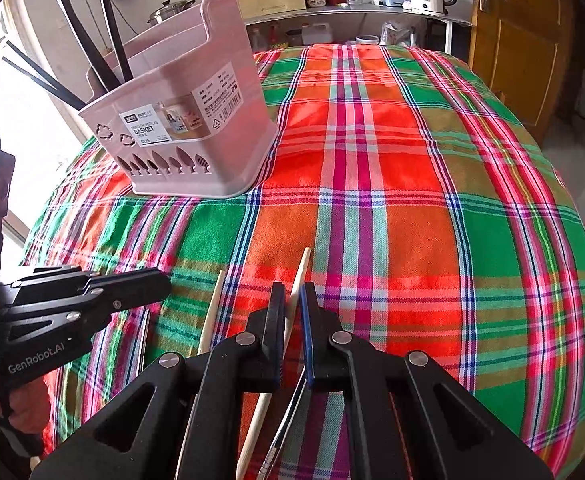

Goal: Organize utensils
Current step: 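Close the right tool on a wooden chopstick while the left tool grasps another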

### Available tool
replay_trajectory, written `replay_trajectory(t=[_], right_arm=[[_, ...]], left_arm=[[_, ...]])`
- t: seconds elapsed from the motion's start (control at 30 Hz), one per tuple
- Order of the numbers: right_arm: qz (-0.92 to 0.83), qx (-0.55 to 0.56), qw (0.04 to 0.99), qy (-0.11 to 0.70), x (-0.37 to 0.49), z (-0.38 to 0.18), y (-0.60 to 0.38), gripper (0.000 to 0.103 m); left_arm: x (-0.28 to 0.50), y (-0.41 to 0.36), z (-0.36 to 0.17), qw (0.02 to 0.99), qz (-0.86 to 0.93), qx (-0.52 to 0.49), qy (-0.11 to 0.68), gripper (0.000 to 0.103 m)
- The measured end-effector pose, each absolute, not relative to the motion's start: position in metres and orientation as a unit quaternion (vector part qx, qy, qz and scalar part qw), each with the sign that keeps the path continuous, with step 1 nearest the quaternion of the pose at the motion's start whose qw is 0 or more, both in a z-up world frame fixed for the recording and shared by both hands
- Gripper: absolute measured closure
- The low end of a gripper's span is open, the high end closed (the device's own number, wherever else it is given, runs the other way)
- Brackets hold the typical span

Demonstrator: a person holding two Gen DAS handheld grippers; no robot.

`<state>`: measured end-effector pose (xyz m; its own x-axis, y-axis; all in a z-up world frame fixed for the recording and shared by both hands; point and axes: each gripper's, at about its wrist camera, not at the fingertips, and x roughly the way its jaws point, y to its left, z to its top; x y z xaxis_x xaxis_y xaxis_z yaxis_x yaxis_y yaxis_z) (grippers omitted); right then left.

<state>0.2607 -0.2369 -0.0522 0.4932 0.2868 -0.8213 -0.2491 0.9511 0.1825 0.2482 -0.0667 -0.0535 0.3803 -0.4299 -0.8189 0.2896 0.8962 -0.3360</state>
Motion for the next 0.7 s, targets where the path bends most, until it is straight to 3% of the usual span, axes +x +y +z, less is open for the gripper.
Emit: replay_trajectory(t=[0.47,0.7], right_arm=[[0.171,0.051,0.863,0.472,0.27,-0.027,-0.248,0.098],[0.155,0.038,0.87,0.466,0.261,-0.014,-0.273,0.098]], left_arm=[[0.238,-0.064,-0.047,0.824,-0.227,-0.081,0.514,0.101],[0.239,-0.089,-0.049,0.818,-0.23,-0.072,0.522,0.088]])
